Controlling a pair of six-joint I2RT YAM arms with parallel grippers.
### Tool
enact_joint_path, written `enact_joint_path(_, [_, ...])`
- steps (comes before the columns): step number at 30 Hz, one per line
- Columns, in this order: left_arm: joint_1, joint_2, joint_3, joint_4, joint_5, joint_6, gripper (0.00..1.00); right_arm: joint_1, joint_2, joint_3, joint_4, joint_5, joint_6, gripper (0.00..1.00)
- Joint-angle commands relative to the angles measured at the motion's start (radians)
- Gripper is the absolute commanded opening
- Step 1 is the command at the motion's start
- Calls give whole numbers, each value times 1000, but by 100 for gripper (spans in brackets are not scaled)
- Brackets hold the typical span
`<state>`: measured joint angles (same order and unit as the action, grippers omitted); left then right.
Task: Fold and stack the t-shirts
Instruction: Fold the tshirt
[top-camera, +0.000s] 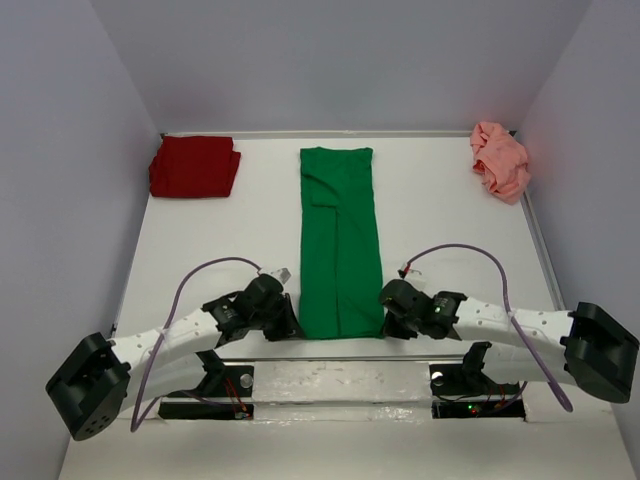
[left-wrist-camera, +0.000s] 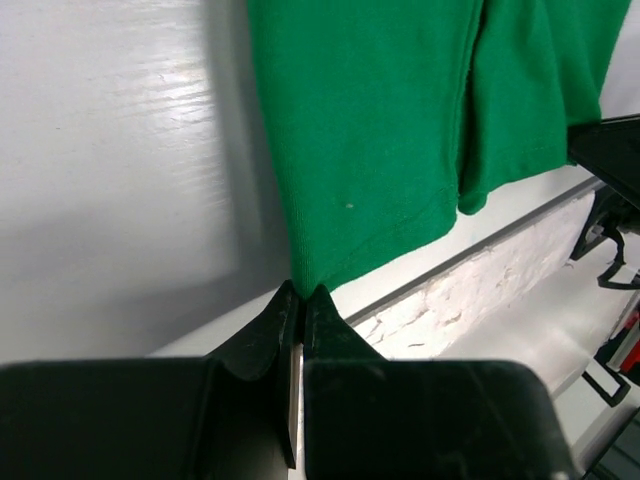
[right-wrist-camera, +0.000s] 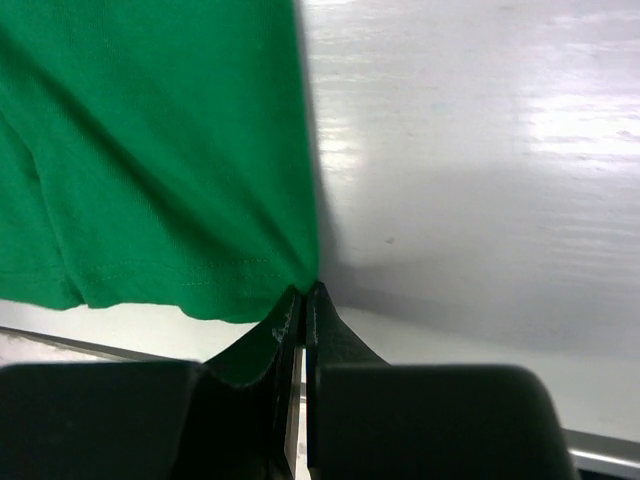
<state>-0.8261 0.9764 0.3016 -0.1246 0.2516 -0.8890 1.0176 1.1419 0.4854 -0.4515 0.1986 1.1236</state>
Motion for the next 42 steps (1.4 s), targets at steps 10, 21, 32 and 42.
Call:
enact_joint_path(10, [-74,-113,94,-162,-120,-36,0,50,-84,99,-277,199,42,0])
enact_joint_path(21, [-84,-13,146,-136,-123,-4,0,50,-45,125,-268,205,-19,0])
enact_joint_path(32, [-87,47,347,-253,-285,87,0,38,47,312,-306,334,-194,0])
enact_joint_path(42, [-10,323,672,-299,-322,267,0,-206,289,666,-243,243,-566,0])
